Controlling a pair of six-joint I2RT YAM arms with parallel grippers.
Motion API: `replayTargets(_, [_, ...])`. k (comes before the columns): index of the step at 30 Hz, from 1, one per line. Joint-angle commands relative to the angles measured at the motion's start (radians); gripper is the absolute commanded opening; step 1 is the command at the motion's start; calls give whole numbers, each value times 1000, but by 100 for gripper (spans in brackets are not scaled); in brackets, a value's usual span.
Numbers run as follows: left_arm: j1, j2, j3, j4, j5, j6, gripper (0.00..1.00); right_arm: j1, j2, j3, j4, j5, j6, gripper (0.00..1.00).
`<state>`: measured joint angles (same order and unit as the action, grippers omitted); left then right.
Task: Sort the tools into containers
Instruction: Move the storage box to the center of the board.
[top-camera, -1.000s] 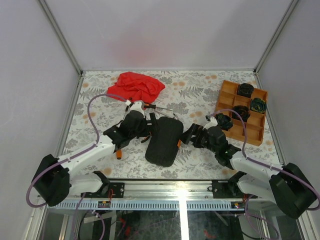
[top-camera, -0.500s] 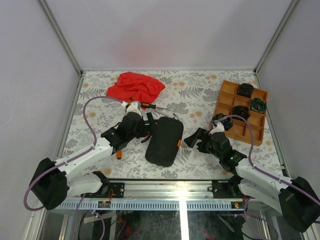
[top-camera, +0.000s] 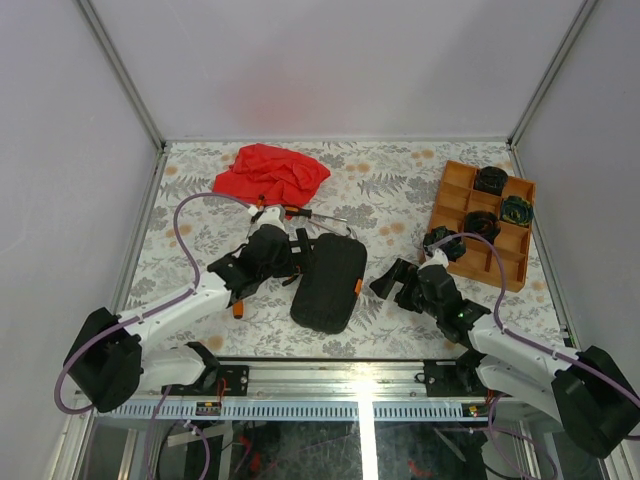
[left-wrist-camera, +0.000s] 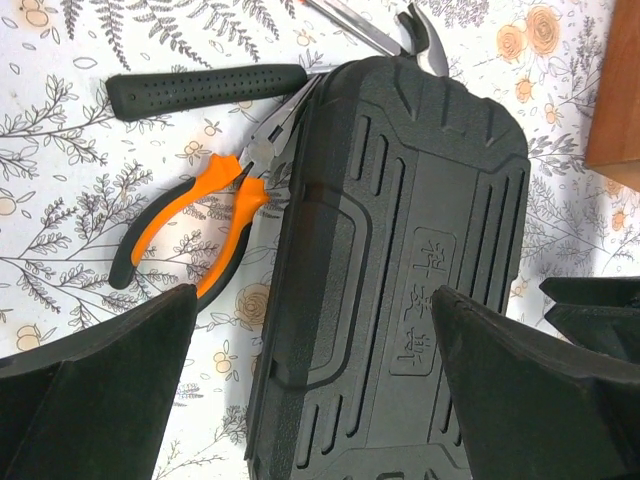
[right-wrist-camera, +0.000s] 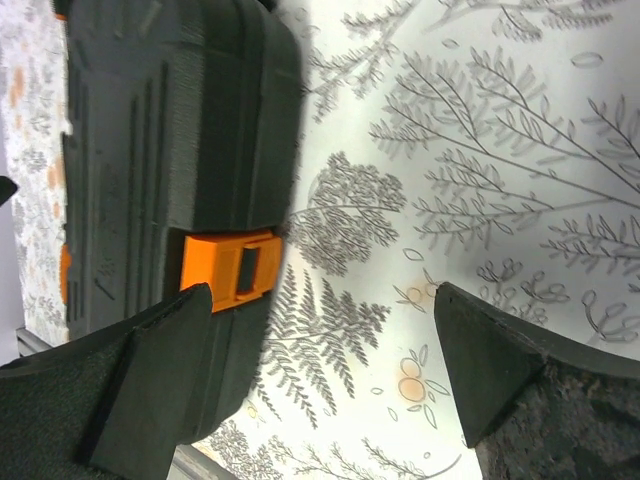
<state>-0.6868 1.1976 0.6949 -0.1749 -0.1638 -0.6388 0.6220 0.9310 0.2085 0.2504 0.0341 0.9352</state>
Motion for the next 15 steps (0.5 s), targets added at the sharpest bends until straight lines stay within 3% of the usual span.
replayTargets(1, [5,17,21,-14,-43,-41,100,7,21,43,-52,15,42,99])
replayTargets(7, [4,15,-11,41,23,-23,100,7,4,3,59,-44,27,99])
replayTargets(11, [3,37,4,43,43,9,100,7,2,40,-1,-65,2,99])
replayTargets(15, [-7,35,-12,90,106,32,100,7,-31,-7,83,-74,52,99])
